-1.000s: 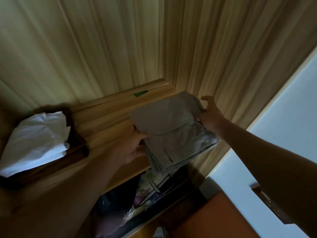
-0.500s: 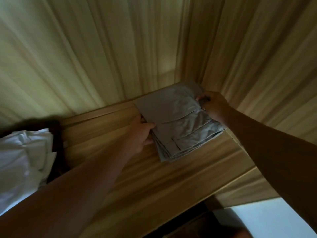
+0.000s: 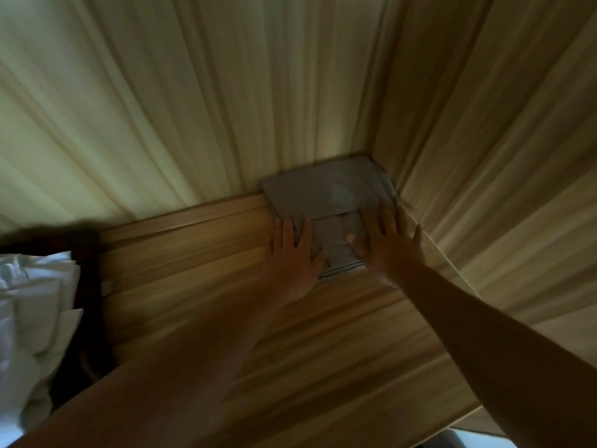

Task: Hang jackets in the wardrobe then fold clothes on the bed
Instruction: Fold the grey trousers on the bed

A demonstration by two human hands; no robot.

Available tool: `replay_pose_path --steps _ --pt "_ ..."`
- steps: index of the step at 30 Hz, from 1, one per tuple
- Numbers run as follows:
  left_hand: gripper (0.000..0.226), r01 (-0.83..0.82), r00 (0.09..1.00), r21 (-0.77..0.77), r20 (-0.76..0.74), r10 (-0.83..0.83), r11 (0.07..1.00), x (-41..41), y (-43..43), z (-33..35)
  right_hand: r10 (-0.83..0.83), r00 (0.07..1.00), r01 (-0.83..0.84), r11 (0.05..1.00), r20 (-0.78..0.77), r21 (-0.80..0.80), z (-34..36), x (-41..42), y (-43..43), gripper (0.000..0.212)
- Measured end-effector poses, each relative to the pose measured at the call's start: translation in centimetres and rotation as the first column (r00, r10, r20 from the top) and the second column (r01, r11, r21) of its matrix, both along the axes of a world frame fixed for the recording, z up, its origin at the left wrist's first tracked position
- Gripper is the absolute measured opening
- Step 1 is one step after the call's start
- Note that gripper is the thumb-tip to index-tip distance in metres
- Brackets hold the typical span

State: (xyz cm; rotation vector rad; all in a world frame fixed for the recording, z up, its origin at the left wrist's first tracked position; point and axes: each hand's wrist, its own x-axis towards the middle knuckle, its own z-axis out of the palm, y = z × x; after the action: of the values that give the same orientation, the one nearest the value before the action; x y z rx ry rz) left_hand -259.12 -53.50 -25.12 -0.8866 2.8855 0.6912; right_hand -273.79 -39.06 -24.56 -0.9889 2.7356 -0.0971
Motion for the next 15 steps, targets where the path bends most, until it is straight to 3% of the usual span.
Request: replay_pose_path --steps 2,8,13,15 --pt "0.074 0.003 1.0 -0.09 -0.004 -0.003 0.996 0.0 -0.1 -1.6 -0.013 0.999 0.012 0.999 -0.035 -0.044 -1.1 0.3 0.2 0.082" --pt "0.075 0.024 0.999 -0.108 -0.022 -0.026 0.994 -0.4 -0.6 -2.5 0.004 0.998 -0.008 0.998 -0.07 -0.057 -1.5 -0.6 -0.4 0.076" --pt "0.079 0.027 0.999 -0.003 0.034 -0.026 1.0 0.1 -0.7 -0.1 0.015 0.999 -0.015 1.0 0.043 0.004 0.2 -0.8 -0.3 0.078" --pt "0.078 0.03 1.0 0.061 0.008 -0.03 0.998 1.0 -1.0 2.0 0.047 0.998 -0.045 0.998 0.039 -0.044 2.0 -0.6 0.5 0.075"
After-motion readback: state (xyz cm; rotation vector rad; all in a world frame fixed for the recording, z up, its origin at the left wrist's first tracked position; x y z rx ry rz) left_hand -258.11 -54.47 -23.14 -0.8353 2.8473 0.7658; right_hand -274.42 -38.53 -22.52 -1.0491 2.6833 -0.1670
